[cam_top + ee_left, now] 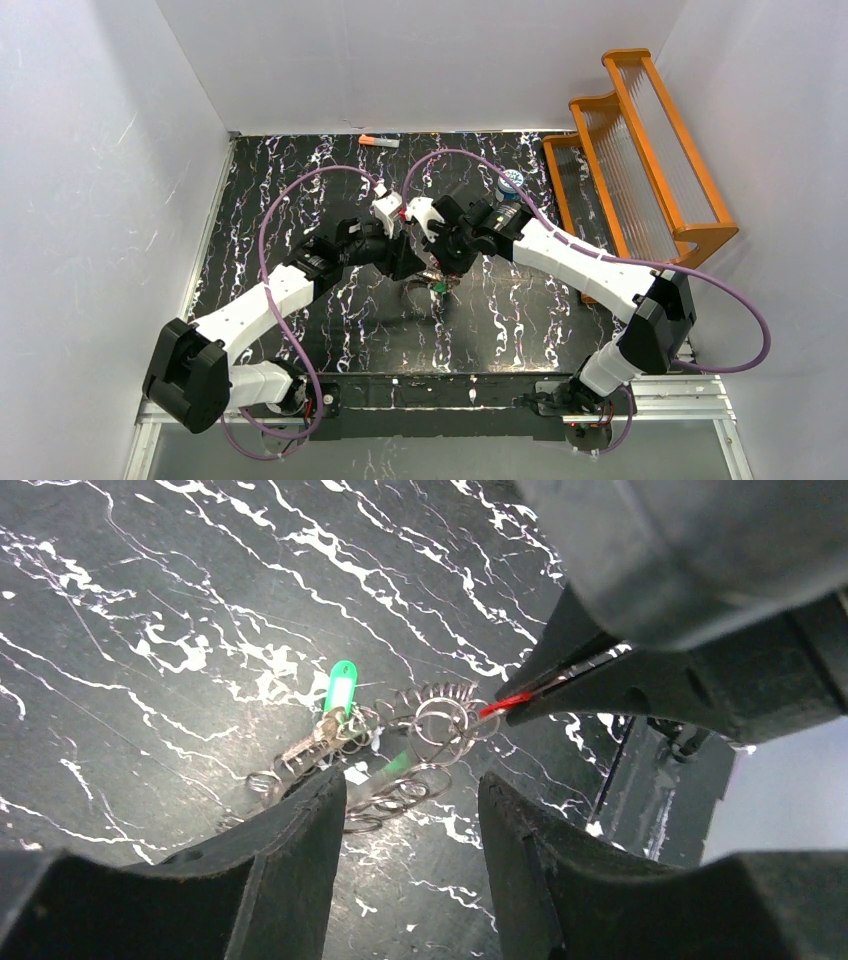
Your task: Remove the keys from the keyring
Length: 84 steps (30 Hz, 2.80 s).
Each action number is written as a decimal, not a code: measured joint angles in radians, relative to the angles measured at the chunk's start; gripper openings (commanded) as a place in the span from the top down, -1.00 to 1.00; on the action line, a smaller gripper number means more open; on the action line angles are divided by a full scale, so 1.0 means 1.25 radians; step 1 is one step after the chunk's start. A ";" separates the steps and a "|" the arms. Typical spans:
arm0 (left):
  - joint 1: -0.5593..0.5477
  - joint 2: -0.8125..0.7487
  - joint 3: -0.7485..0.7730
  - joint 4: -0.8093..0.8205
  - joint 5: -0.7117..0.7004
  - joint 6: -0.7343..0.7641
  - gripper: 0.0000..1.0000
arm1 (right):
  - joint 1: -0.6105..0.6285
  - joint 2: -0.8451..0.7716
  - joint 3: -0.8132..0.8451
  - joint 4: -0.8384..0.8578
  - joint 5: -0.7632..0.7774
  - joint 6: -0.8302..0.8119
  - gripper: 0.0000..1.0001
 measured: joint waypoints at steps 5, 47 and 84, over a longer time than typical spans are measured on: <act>-0.004 -0.024 -0.031 0.034 -0.022 0.011 -0.02 | 0.000 0.000 0.008 -0.001 -0.033 -0.001 0.97; -0.109 -0.117 -0.127 0.160 -0.180 0.250 0.11 | -0.043 -0.054 -0.053 0.069 -0.099 0.046 0.97; -0.220 -0.074 -0.120 0.196 -0.304 0.363 1.00 | -0.092 -0.135 -0.157 0.152 -0.128 0.062 0.97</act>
